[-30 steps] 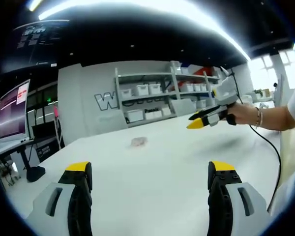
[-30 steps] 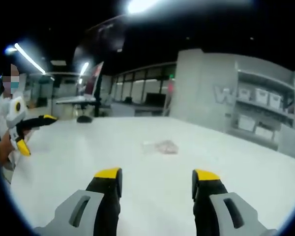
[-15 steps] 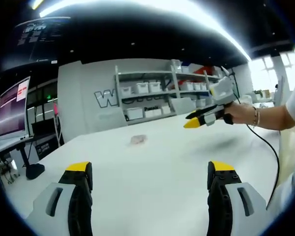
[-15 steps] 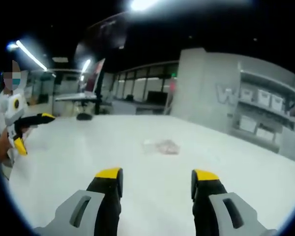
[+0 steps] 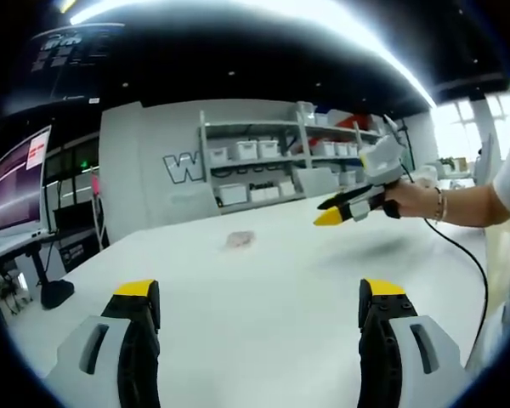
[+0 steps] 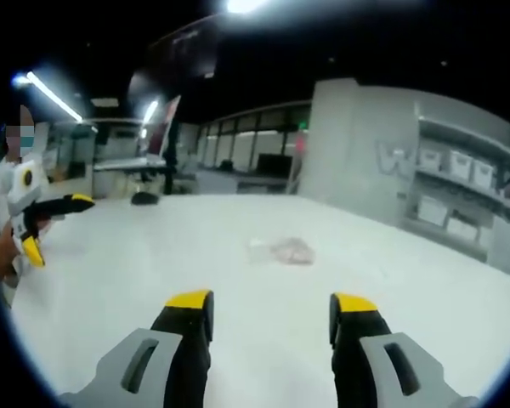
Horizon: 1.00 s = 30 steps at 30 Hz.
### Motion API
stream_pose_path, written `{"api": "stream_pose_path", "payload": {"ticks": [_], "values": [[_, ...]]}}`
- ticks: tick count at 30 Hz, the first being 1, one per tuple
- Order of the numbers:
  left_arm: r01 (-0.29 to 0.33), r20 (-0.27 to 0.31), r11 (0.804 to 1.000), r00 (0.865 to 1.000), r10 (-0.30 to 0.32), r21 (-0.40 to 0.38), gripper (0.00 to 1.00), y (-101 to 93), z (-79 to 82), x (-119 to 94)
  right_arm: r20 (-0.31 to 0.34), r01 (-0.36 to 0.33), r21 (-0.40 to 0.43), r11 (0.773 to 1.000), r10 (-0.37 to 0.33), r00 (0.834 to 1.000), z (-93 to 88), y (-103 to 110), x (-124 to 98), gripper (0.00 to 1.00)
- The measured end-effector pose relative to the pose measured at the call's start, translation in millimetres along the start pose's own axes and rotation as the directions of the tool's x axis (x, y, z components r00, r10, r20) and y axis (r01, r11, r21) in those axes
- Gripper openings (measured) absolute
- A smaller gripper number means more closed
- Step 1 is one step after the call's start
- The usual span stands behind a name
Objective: Open the resealable bag by pulling the two sides of the seal apart until the entire bag opening is separated and visibly accessible.
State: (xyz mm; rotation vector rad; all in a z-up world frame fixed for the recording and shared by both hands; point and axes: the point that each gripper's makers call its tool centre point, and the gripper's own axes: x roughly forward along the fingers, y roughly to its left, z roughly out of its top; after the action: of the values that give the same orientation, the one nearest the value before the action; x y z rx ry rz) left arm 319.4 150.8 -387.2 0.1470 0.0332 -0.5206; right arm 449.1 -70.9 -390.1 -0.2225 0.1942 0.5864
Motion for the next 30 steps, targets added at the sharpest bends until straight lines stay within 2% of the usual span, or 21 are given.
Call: {"api": "stream_pose_path", "payload": {"ticks": [13, 30], "values": [[0.006, -0.006, 1.0, 1.0, -0.006, -0.013, 0.96, 1.7, -5.1, 5, -0.01, -0.016, -0.008, 1.0, 0.016, 1.0, -3.3, 2, 11, 0.52], [0.002, -0.007, 1.0, 1.0, -0.002, -0.021, 0.96, 7.5, -6.8, 7, -0.015, -0.021, -0.057, 0.998, 0.02, 1.0, 4.4, 2, 29, 0.5]]}}
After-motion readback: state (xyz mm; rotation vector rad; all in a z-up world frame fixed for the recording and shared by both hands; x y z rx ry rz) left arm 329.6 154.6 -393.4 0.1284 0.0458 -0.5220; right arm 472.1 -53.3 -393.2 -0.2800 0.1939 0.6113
